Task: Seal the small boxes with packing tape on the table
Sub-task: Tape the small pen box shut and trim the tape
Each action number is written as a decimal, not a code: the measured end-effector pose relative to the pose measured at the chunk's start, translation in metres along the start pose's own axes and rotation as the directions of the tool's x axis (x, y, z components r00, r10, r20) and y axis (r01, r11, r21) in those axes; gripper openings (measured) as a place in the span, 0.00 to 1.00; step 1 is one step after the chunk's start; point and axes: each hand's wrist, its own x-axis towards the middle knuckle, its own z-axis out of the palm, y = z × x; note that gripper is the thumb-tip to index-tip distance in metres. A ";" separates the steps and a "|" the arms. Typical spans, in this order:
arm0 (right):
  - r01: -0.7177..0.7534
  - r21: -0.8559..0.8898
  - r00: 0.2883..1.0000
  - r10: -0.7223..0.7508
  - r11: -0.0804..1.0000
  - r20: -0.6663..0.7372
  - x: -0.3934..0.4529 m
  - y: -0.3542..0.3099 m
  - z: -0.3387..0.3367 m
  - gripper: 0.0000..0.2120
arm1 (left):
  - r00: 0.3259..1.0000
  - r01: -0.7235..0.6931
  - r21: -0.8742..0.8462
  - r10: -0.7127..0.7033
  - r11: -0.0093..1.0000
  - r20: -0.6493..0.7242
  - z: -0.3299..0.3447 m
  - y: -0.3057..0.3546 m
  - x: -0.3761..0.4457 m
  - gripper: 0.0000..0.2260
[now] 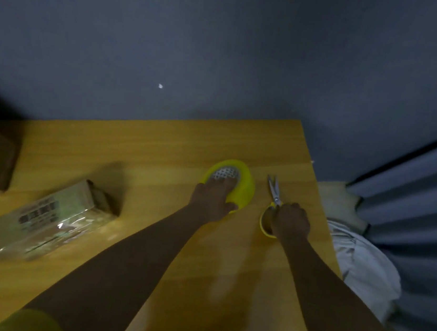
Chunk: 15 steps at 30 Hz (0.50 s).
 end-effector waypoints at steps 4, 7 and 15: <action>0.224 0.631 0.974 -0.144 0.743 -0.176 0.010 -0.008 0.001 0.16 | 0.999 -0.015 -0.013 0.014 1.000 -0.042 0.005 0.008 0.015 0.23; 0.074 0.950 0.970 -0.242 0.303 0.001 0.008 -0.020 -0.005 0.19 | 0.998 -0.032 -0.029 0.031 0.999 -0.054 0.005 0.010 0.018 0.21; 0.489 0.692 0.873 -0.301 0.531 -0.385 0.008 -0.029 -0.017 0.07 | 0.994 -0.098 -0.246 0.083 0.964 -0.071 0.000 -0.001 0.001 0.11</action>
